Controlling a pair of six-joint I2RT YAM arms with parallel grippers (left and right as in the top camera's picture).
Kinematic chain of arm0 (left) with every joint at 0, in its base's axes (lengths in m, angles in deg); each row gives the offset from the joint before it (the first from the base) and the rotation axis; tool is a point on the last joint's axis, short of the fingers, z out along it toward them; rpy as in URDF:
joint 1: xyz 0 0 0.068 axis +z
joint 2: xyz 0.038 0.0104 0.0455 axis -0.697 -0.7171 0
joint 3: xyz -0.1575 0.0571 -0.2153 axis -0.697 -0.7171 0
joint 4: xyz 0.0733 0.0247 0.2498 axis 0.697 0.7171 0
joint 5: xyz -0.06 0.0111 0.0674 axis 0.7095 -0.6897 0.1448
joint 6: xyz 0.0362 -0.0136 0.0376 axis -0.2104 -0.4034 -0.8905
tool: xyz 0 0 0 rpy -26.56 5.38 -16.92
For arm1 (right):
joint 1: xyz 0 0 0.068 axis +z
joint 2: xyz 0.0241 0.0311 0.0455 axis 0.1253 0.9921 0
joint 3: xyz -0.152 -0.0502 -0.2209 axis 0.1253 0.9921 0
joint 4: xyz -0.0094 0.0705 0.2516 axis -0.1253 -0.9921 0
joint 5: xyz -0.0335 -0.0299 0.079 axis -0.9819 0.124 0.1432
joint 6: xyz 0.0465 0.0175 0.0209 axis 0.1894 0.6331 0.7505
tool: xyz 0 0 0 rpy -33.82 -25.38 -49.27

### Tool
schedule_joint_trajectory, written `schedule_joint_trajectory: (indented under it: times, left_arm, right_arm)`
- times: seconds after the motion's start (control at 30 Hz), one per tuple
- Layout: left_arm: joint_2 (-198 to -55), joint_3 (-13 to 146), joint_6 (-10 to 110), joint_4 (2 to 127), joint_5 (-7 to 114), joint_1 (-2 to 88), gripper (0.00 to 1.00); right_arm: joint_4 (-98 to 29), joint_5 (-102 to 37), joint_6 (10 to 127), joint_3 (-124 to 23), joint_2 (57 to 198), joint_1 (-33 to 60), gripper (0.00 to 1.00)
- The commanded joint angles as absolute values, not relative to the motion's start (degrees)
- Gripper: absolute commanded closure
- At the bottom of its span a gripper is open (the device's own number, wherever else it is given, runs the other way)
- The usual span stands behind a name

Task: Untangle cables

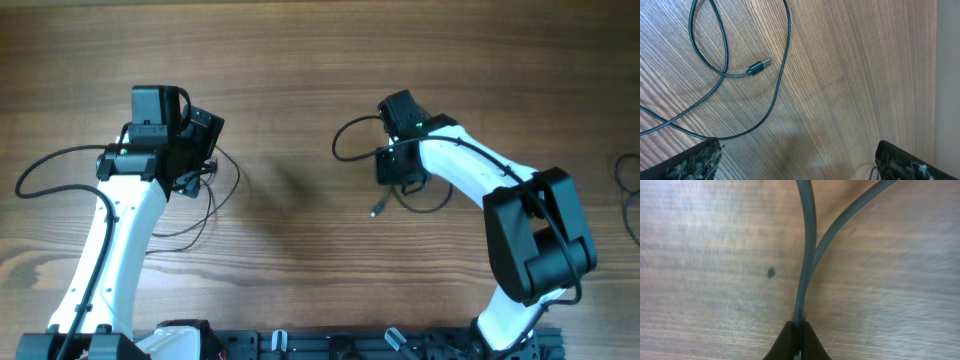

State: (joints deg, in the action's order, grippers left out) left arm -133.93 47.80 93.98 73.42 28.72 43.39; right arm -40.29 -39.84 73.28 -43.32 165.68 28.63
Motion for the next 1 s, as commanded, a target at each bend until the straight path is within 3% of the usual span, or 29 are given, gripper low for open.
schedule_joint_trajectory:
  times: [0.0,0.13,0.33,0.6,0.97]
  left_arm:
    - [-134.5,47.4,93.9,73.3,28.6,43.3,0.0]
    - [-134.5,47.4,93.9,73.3,28.5,43.3,0.0]
    - [-134.5,47.4,93.9,73.3,28.5,43.3,0.0]
    - [-134.5,47.4,93.9,73.3,28.5,43.3,0.0]
    - [-134.5,47.4,93.9,73.3,28.5,43.3,0.0]
  right_arm:
    - [-39.6,-50.2,74.0,-51.0,162.7,25.7,0.96]
    - [-36.4,-59.4,72.3,-56.2,161.3,20.6,0.96]
    - [-23.1,-61.2,64.6,-56.3,162.6,8.0,0.96]
    - [-3.0,-55.2,54.6,-56.3,168.3,-9.8,0.95]
    - [12.3,-59.3,56.1,-56.3,181.9,-17.6,0.96]
